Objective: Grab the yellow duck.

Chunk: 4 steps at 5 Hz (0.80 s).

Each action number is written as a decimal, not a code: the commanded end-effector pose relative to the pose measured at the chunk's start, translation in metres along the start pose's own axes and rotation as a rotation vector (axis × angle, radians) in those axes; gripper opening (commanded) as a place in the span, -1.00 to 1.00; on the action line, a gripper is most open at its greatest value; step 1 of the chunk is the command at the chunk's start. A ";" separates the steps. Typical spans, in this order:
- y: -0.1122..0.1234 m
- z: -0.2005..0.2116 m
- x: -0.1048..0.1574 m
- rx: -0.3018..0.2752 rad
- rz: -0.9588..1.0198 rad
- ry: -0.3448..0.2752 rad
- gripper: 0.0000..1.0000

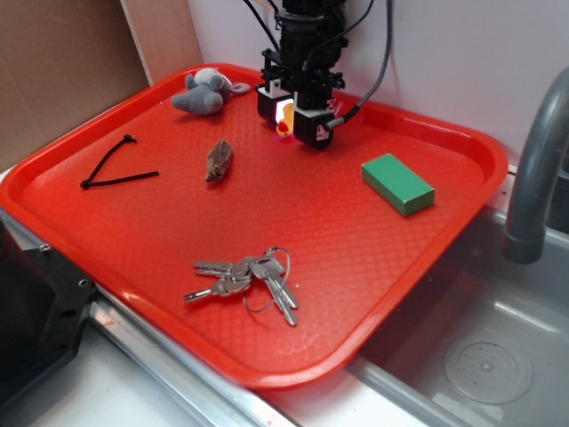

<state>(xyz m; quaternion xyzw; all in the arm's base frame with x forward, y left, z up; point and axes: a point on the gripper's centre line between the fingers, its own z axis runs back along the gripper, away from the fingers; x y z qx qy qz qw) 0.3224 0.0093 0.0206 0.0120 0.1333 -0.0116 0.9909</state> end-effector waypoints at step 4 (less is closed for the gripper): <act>0.015 0.220 -0.127 -0.038 0.353 -0.174 -1.00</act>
